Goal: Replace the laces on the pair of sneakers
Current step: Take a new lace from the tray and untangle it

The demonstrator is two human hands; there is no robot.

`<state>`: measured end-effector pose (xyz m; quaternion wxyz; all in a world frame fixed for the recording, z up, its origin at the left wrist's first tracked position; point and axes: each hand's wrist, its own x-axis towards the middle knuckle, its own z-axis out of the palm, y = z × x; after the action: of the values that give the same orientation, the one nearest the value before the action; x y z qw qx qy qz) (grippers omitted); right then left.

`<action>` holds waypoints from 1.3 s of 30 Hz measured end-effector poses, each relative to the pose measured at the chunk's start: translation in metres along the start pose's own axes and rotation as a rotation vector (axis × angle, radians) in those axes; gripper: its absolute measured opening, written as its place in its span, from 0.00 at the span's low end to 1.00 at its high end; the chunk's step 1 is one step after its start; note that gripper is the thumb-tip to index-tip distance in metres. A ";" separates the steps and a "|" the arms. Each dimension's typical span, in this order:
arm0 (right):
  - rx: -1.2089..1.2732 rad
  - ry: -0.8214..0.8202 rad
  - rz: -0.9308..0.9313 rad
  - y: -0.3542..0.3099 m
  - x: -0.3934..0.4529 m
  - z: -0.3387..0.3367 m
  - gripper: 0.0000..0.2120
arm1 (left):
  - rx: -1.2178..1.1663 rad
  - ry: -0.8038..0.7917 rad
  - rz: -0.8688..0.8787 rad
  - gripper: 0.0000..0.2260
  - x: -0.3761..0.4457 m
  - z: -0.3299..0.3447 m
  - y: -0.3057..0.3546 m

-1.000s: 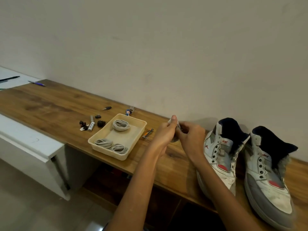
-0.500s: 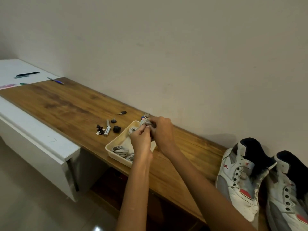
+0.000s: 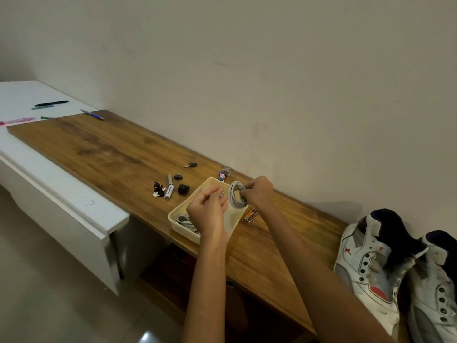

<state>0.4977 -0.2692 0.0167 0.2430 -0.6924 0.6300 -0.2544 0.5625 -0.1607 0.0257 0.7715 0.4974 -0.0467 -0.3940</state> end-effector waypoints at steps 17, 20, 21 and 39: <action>-0.555 0.005 -0.063 -0.010 0.011 0.042 0.10 | 0.006 0.066 -0.070 0.10 0.004 -0.004 0.002; -0.608 0.006 -0.112 -0.007 0.011 0.040 0.10 | 0.009 0.066 -0.069 0.10 0.002 -0.003 0.004; -0.630 0.006 -0.139 -0.006 0.011 0.039 0.10 | 0.006 0.065 -0.068 0.10 0.002 -0.003 0.004; -0.598 -0.017 -0.284 0.009 0.009 0.043 0.08 | 0.052 0.066 -0.033 0.12 0.002 -0.001 0.003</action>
<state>0.5194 -0.2785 -0.0211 -0.0038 -0.8160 0.5720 -0.0838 0.5659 -0.1602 0.0268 0.7529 0.5307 -0.0233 -0.3885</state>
